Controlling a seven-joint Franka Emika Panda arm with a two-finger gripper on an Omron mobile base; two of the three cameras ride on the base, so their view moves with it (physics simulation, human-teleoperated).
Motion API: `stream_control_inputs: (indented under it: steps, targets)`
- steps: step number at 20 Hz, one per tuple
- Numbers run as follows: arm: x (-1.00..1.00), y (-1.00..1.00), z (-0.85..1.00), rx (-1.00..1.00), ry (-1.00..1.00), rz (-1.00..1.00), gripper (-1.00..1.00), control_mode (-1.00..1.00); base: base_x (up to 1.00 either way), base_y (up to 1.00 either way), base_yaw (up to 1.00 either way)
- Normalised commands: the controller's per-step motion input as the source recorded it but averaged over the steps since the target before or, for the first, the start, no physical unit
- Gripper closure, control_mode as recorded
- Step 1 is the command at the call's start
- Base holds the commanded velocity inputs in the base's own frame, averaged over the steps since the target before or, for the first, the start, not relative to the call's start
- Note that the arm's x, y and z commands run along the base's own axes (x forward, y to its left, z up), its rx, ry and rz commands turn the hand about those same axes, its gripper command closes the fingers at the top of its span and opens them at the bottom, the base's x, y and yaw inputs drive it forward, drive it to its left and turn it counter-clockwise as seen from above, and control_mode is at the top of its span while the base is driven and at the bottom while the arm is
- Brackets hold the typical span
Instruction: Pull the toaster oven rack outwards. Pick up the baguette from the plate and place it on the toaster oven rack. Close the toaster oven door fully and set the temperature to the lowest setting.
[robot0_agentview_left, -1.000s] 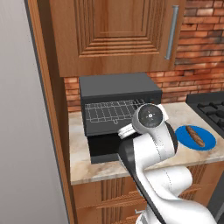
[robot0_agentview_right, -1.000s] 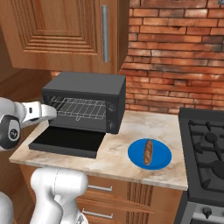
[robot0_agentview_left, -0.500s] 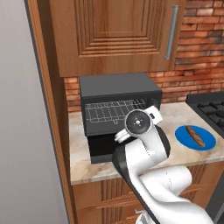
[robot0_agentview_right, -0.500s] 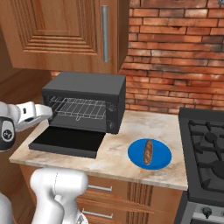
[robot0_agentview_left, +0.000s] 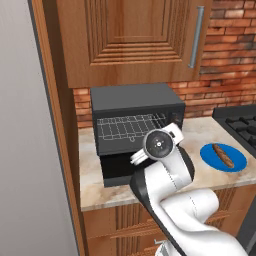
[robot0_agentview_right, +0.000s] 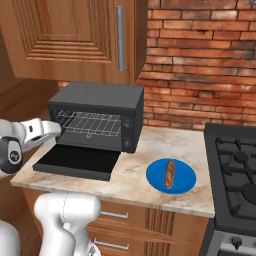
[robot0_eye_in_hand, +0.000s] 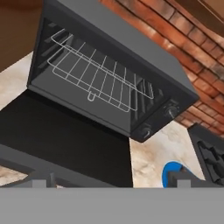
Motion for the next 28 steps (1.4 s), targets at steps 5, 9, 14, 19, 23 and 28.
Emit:
stream_control_inputs:
  steps: [5,9,14,19,23,28]
  targets:
    - [0.16,0.01,-0.21,0.0,-0.05,0.08,-1.0,-1.0,0.0,0.0,0.0]
    - [0.22,0.0,-0.16,0.0,0.0,0.04,-1.0,-1.0,0.0,0.0,0.0]
    - [0.33,0.0,-0.15,-0.01,0.0,0.0,-1.0,-1.0,0.0,0.0,0.0]
    - [0.4,0.01,-0.15,-0.05,0.0,0.0,-1.0,-1.0,0.0,0.0,0.0]
    - [0.4,0.01,-0.15,-0.05,0.0,0.0,-1.0,-1.0,0.0,0.0,0.0]
    - [0.36,0.05,-0.14,-0.08,0.0,0.0,-1.0,-1.0,0.0,0.0,0.0]
